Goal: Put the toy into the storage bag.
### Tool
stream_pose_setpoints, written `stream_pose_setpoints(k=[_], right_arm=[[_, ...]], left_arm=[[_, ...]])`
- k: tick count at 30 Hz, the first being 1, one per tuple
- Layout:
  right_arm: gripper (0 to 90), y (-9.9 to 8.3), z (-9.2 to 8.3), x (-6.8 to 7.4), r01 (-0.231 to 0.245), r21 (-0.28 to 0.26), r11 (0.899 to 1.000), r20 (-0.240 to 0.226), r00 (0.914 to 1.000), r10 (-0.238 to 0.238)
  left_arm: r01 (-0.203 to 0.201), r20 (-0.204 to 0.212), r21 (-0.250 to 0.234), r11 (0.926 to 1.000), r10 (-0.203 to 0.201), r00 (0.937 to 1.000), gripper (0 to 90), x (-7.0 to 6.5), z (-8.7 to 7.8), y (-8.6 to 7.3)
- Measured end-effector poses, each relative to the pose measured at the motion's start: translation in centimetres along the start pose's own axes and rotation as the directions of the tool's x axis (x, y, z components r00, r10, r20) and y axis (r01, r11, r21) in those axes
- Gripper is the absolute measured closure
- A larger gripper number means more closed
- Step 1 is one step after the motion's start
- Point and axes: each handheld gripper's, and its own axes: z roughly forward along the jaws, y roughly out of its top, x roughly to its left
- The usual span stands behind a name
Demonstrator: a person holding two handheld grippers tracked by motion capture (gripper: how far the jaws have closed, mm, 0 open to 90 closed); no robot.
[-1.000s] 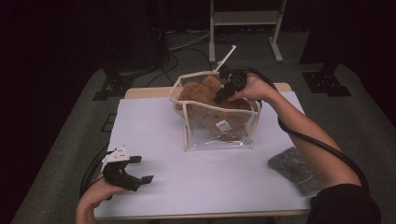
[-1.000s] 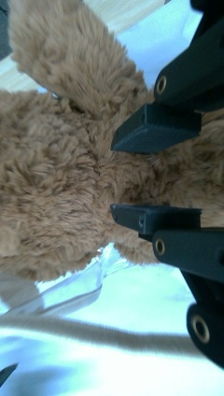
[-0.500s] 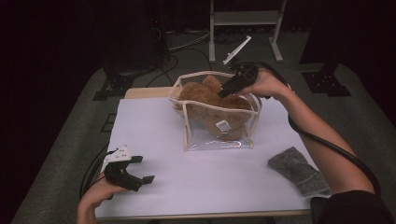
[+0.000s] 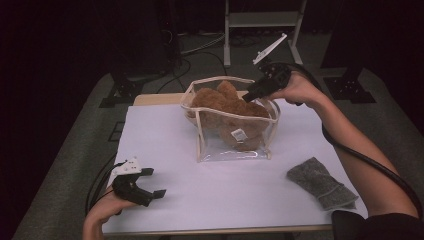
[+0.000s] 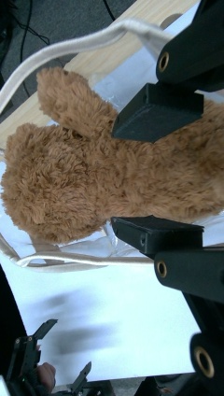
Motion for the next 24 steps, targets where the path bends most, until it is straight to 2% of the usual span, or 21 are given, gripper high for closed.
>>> stream_pose_setpoints(k=[4, 13, 24], right_arm=[[48.4, -0.5, -1.3, 0.0, -0.002, -0.018, 1.000, 0.007, 1.0000, 0.002], [47.5, -1.7, -2.5, 0.3, -0.008, -0.036, 0.999, 0.012, 0.9999, 0.008], [46.7, -3.8, -4.9, 0.7, -0.046, -0.078, 0.996, 0.012, 0.9988, 0.047]], left_arm=[[-0.001, -0.003, -0.001, 1.0000, 0.001, 1.0000, 3.3, 0.1, -0.2, 0.0], [0.004, -0.002, 0.001, 1.0000, -0.004, 1.0000, 3.2, 0.1, -0.1, -0.1], [0.005, -0.003, 0.007, 1.0000, -0.005, 1.0000, 3.2, 0.1, 0.0, -0.2]])
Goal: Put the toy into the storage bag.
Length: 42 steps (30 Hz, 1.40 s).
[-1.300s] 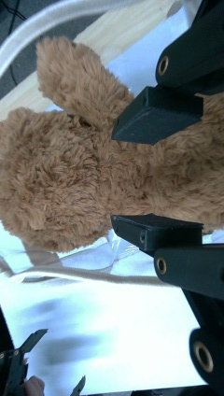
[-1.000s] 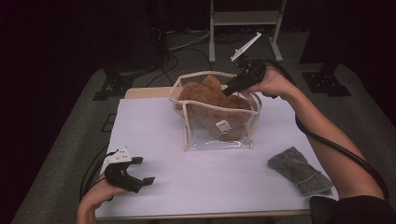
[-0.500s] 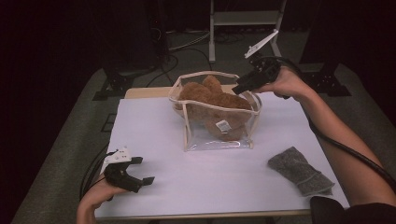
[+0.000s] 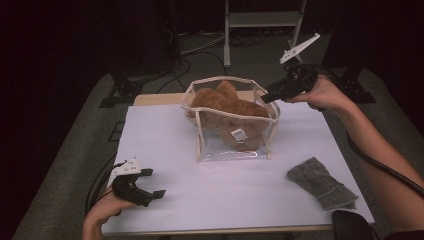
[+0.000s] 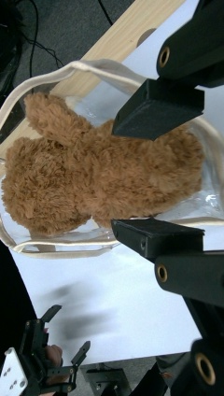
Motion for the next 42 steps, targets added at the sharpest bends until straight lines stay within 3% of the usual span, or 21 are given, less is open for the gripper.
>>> stream_pose_setpoints(k=[24, 42], right_arm=[[43.6, -4.3, -3.2, 0.3, -0.043, -0.056, 0.998, 0.015, 0.9989, 0.044], [39.6, -8.7, -3.2, 0.2, -0.097, -0.067, 0.993, 0.013, 0.9950, 0.099]], left_arm=[[0.005, 0.007, 0.004, 1.0000, -0.005, 1.0000, 3.2, 0.1, 0.2, -0.1], [0.004, 0.005, -0.005, 1.0000, -0.004, 1.0000, 2.7, 0.0, 0.2, -0.1]])
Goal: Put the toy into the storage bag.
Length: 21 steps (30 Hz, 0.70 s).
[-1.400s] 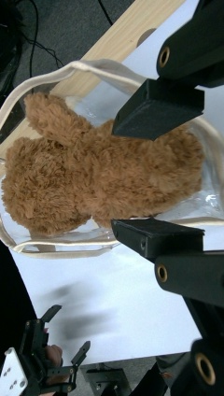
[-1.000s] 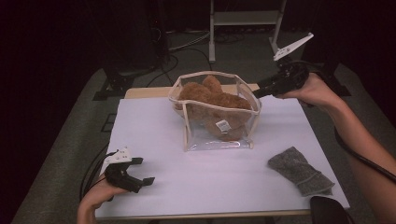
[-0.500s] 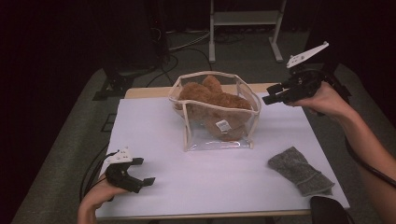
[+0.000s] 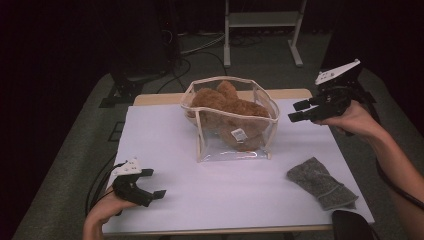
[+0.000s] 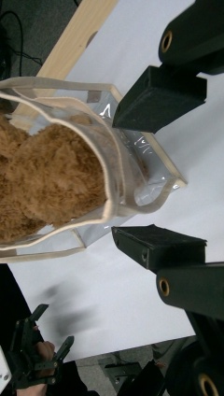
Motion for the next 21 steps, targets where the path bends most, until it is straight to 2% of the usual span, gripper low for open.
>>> stream_pose_setpoints(k=[15, 21], right_arm=[[36.7, -4.3, 1.1, -0.7, -0.071, 0.003, 0.997, -0.015, 0.9974, 0.071], [35.8, -6.9, 1.9, -0.9, -0.110, -0.001, 0.994, -0.028, 0.9935, 0.110]], left_arm=[[-0.005, 0.001, 0.002, 1.0000, 0.005, 1.0000, 2.7, -0.1, 0.0, 0.1], [-0.004, -0.002, 0.003, 1.0000, 0.004, 1.0000, 2.7, -0.1, -0.1, 0.1]])
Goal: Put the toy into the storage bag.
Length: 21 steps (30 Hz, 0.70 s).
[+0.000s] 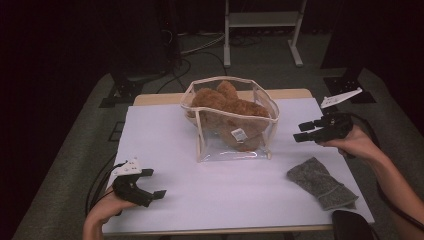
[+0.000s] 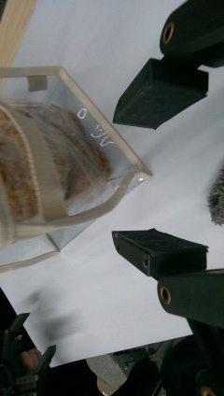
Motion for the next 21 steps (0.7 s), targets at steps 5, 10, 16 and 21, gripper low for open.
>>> stream_pose_setpoints(k=[5, 10, 16, 21], right_arm=[[35.2, -1.9, 0.4, 0.0, -0.013, 0.005, 1.000, -0.001, 0.9999, 0.013], [35.2, -3.5, 0.5, -0.1, -0.039, -0.003, 0.999, -0.006, 0.9992, 0.039], [35.2, -4.7, 0.4, -0.4, -0.066, -0.011, 0.998, -0.006, 0.9978, 0.066], [34.8, -5.9, 0.4, -0.7, -0.086, -0.015, 0.996, -0.006, 0.9963, 0.086]], left_arm=[[-0.003, 0.001, -0.007, 1.0000, 0.003, 1.0000, 2.7, -0.2, 0.0, 0.1], [-0.006, -0.001, 0.000, 1.0000, 0.006, 1.0000, 2.7, -0.1, -0.1, 0.1], [0.000, -0.001, -0.003, 1.0000, 0.000, 1.0000, 2.7, -0.1, -0.1, 0.0], [0.002, -0.003, -0.008, 1.0000, -0.002, 1.0000, 2.7, -0.1, -0.2, 0.0]])
